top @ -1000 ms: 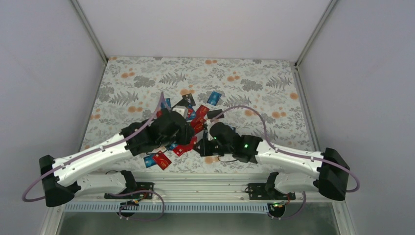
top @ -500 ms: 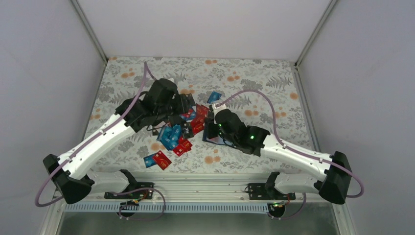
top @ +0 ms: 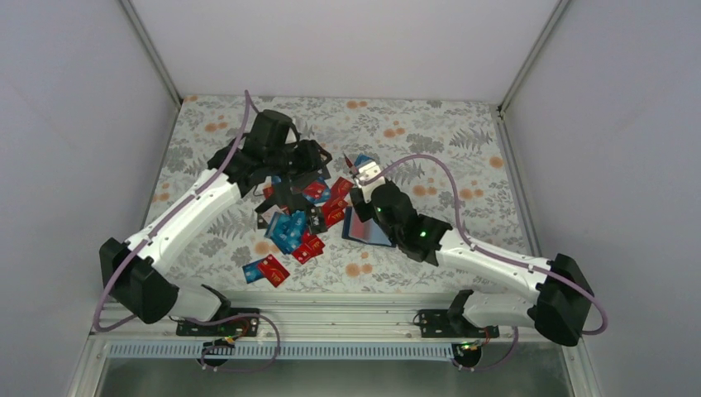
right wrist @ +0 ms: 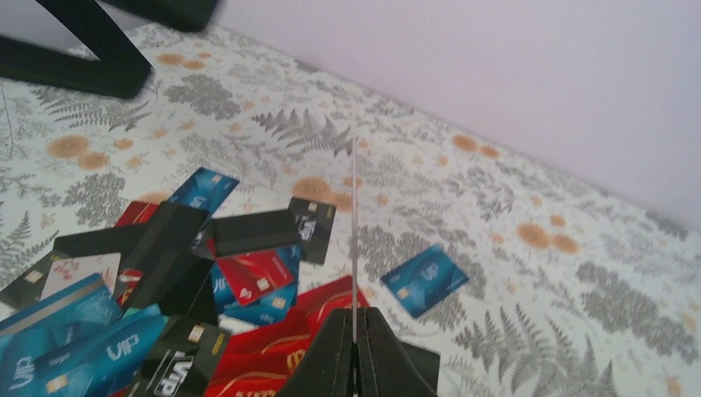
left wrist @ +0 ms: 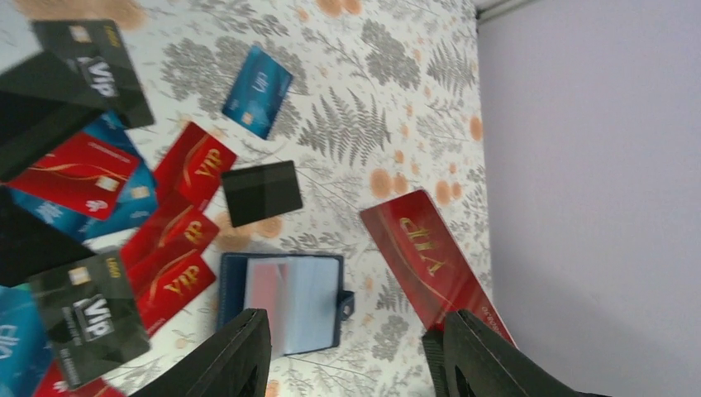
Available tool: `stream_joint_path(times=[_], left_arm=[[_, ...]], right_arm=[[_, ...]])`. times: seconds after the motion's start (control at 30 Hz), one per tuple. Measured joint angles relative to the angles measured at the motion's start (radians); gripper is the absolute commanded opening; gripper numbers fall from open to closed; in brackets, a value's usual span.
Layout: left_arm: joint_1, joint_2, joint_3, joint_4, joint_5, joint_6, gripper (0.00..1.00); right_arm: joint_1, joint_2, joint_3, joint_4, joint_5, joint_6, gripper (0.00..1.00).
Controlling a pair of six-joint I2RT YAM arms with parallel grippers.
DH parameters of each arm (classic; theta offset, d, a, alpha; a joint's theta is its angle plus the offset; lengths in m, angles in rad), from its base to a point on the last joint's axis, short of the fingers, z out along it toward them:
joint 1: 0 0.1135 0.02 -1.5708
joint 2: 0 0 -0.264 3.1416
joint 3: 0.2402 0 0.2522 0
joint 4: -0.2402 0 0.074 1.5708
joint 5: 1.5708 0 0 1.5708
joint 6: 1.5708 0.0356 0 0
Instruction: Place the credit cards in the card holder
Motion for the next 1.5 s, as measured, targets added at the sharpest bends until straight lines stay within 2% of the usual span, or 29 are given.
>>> stream_joint_path(times=[0.23,0.4,0.6,0.87,1.03,1.2,1.4,1.5], left_arm=[[0.001,0.069,0.013,0.076,0.130,-0.043,0.52],[0.003,0.081,0.017,0.103,0.163,-0.068,0.50],[0.003,0.084,0.024,0.133,0.186,-0.082,0.42],[0.012,0.114,0.024,0.135,0.187,-0.094,0.27],[0.016,0.135,0.024,0.140,0.192,-0.095,0.23],[0.021,0.151,0.024,0.143,0.200,-0.097,0.12],[0.026,0.156,0.024,0.158,0.224,-0.102,0.03],[0.029,0.157,0.024,0.157,0.232,-0.104,0.02]], right_arm=[[-0.002,0.040,0.003,0.094,0.006,-0.138,0.04],[-0.002,0.060,0.014,0.113,-0.010,-0.191,0.04],[-0.002,0.098,0.038,0.116,-0.016,-0.216,0.04],[-0.002,0.101,0.042,0.117,-0.015,-0.231,0.04],[-0.002,0.113,0.042,0.117,-0.015,-0.233,0.04],[0.001,0.125,0.042,0.116,-0.011,-0.237,0.04],[0.006,0.129,0.042,0.116,0.004,-0.257,0.04],[0.011,0.131,0.042,0.116,0.017,-0.272,0.04]])
